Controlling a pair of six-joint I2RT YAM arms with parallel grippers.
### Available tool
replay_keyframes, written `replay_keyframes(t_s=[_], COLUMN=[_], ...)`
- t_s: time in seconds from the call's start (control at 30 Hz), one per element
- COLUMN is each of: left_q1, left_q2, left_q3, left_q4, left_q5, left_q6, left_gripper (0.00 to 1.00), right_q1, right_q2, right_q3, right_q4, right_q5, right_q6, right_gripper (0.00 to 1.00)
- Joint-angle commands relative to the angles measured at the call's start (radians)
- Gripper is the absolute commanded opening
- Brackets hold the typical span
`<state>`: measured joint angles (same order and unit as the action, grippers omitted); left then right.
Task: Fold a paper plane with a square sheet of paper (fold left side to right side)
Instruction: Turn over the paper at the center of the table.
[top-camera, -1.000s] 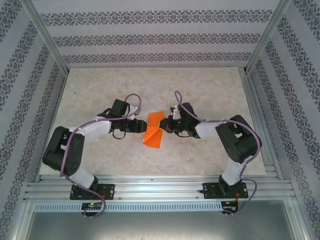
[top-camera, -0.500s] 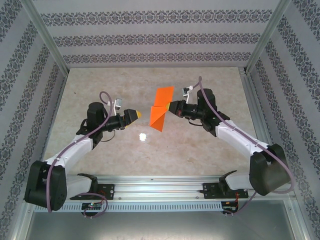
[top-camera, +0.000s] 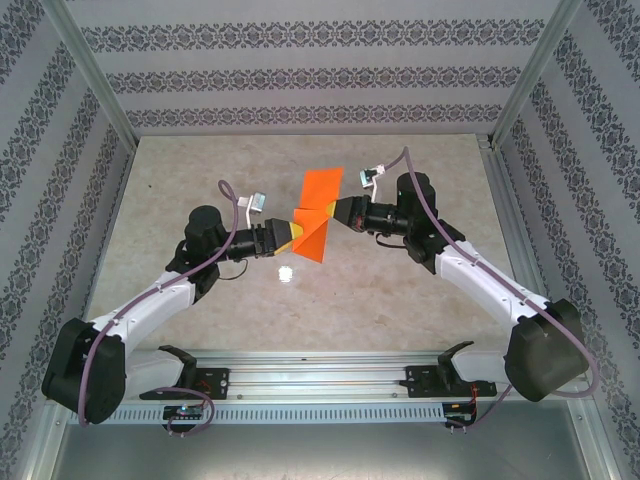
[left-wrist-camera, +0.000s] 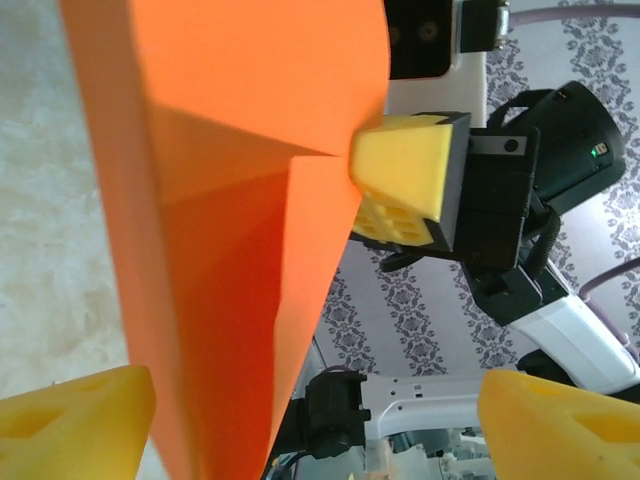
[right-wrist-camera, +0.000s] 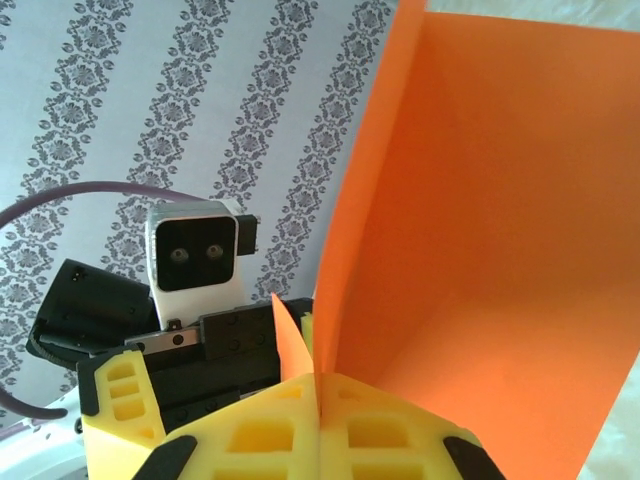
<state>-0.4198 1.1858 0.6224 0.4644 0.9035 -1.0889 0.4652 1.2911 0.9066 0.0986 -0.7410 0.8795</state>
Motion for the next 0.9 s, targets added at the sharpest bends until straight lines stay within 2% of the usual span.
replay_keyframes(t_s=[0.0,0.2,0.4,0.57,0.67,0.8,0.87], left_q1=[-0.024,-0.028,-0.027,-0.029,-0.031,-0.054,-0.081], left_q2=[0.006,0.006,0.006,0.006,-0.005,-0.042,-0.056], left_q3=[0.041,0.049,0.046,0.047,0.062,0.119,0.148], left_q4=[0.078,0.037,-0.002,-0.043,-0.155,-0.425,-0.522], left_q5=[-0.002,-0.011,-0.021,-0.037,-0.079,-0.215,-0.289], left_q6=[-0.002,0.022,0.05,0.077,0.144,0.324,0.396], left_gripper=[0.75,0.44,0.33,0.19,0.1,0.01,0.0], right_q1=[0.014,0.009,-0.017,-0.028,-0.041,-0.076,-0.11], right_q2=[-0.024,-0.03,-0.042,-0.056,-0.072,-0.107,-0.133], right_q3=[0.03,0.018,0.001,-0.005,-0.006,-0.003,0.007], right_q4=[0.048,0.054,0.04,-0.003,-0.056,-0.177,-0.292], right_q5=[-0.028,-0.023,-0.028,-0.028,-0.015,0.011,0.054], right_q6=[0.032,0.04,0.031,0.0,-0.033,-0.105,-0.163], right_gripper=[0.0,0.01,0.02,0.04,0.1,0.22,0.25])
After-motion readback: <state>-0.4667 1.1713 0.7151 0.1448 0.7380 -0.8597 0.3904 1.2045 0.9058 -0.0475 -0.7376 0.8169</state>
